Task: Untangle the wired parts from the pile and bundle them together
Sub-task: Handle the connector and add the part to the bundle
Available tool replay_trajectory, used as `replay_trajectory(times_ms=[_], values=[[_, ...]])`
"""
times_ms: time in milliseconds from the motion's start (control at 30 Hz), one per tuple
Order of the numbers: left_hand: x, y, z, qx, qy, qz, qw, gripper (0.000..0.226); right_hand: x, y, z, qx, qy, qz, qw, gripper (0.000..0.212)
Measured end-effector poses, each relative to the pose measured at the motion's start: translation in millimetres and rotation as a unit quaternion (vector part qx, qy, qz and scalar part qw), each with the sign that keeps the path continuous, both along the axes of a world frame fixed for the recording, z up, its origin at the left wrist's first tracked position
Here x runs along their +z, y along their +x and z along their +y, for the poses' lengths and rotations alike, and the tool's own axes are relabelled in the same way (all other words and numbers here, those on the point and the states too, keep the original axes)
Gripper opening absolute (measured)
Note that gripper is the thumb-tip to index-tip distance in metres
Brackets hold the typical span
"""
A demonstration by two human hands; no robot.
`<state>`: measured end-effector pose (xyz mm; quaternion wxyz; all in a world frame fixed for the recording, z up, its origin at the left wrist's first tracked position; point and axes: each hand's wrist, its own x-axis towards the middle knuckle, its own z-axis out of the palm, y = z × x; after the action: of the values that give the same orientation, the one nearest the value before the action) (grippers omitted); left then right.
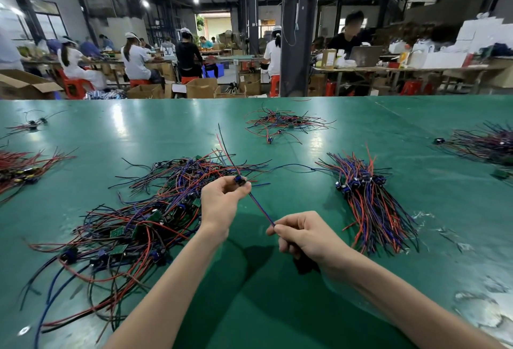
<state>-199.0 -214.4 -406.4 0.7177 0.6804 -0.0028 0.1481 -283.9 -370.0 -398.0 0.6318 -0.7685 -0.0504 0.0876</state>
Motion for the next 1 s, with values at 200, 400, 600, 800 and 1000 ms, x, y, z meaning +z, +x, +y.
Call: replay_trajectory(times_ms=[200, 400, 600, 800, 1000], values=[[-4, 2, -2, -0.003, -0.012, 0.001, 1.000, 0.014, -5, 1, -1, -0.011, -0.006, -0.005, 1.000, 0.022], [-4, 3, -1, 0.002, -0.030, 0.006, 1.000, 0.013, -4, 2, -1, 0.019, -0.021, -0.032, 0.999, 0.016], [2, 0, -1, 0.001, -0.055, 0.028, 0.998, 0.012, 3, -2, -5, 0.096, 0.029, 0.039, 0.994, 0.011], [4, -12, -12, -0.103, -0.091, 0.085, 0.987, 0.009, 9, 0, -8, 0.079, 0.040, 0.037, 0.995, 0.021], [1, -25, -28, -0.199, -0.090, 0.111, 0.970, 0.014, 4, 6, -16, 0.024, -0.014, -0.036, 0.999, 0.016]])
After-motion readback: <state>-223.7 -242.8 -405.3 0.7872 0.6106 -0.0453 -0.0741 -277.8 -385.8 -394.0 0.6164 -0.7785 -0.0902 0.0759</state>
